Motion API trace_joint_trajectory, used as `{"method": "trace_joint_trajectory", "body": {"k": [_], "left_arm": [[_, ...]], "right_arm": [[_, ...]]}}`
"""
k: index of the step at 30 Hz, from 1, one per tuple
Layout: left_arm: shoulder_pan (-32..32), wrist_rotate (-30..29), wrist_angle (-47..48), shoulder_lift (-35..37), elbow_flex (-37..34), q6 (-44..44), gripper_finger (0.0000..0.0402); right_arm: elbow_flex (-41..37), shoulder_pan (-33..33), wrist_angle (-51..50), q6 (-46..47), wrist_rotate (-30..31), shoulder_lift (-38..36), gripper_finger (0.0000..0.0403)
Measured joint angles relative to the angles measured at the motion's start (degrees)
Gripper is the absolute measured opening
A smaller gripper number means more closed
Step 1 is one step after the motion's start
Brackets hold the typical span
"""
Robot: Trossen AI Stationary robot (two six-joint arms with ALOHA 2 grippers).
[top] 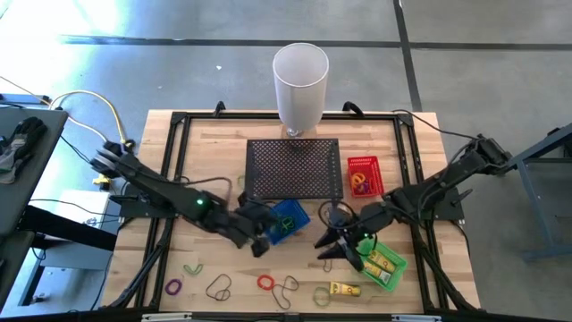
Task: Pick & Place Office Desk Supplies
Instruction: Put the green rubber band into the blue bin
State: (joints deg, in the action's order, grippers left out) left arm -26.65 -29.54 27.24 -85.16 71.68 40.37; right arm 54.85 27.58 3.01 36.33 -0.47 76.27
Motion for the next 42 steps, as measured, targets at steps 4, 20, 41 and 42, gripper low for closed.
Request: {"method": "trace_joint_trajectory", "body": {"k": [4, 20, 41, 42], "left_arm": [[0.3, -2.3, 4.4, -4.3, 2.4, 6.3, 0.0000], [2.5, -1.9, 9.7, -16.7, 2.4, 22.7, 0.0000], [2.5, 7.8, 11.3, -19.6, 4.3, 25.4, 0.0141], [2.3, 8.1, 12.5, -19.6, 5.1, 24.5, 0.0139]], "right_arm": [[0.0, 1.3, -0.3, -0.4, 0.0, 0.0, 0.0138], [0.0, 6.5, -2.2, 0.5, -4.2, 0.0, 0.0128], [-0.4, 14.5, -4.2, 0.9, -1.3, 0.0, 0.0128], [-0.8, 14.6, -3.9, 0.9, -1.3, 0.0, 0.0128]]}}
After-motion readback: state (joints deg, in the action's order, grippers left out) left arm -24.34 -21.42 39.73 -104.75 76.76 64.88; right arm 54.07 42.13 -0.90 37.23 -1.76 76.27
